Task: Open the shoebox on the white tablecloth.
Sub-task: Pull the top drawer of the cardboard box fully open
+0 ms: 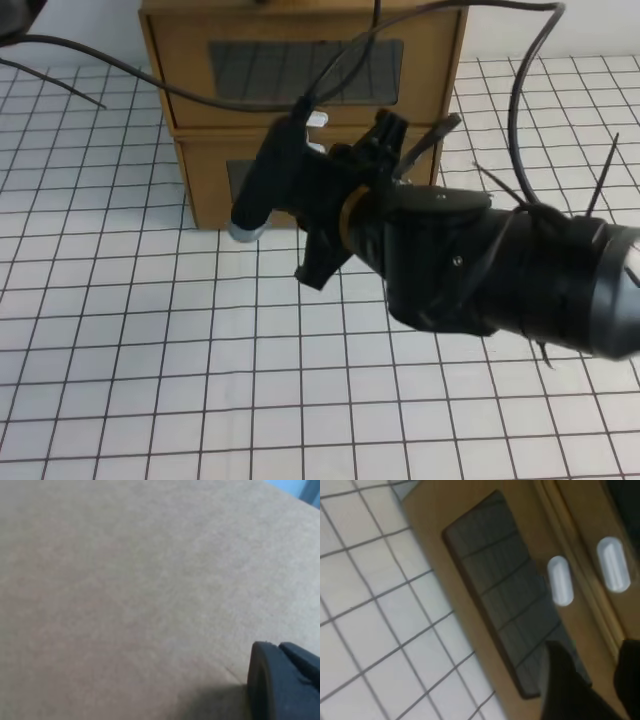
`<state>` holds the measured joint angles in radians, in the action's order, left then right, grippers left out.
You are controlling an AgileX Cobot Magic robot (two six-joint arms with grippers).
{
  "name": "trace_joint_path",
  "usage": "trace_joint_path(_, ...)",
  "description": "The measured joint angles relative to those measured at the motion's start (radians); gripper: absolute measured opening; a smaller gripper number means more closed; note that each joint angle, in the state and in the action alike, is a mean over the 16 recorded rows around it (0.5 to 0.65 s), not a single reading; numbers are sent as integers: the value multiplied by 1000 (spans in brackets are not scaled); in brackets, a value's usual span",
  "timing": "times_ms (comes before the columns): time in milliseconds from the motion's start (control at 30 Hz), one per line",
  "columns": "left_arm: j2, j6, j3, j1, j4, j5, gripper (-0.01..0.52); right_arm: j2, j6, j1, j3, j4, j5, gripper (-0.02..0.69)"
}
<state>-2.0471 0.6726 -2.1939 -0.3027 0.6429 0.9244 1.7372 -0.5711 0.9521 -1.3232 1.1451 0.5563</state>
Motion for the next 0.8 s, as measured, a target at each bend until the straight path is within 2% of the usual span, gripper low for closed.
trace_joint_path(233, -1, -45, -28, 1, -12, 44, -5, 64, -28, -41, -61, 136, -54, 233)
trace_joint_path(800, -3, -103, -71, 3, -23, 122, -5, 230, -33, -100, -168, 394, -116, 231)
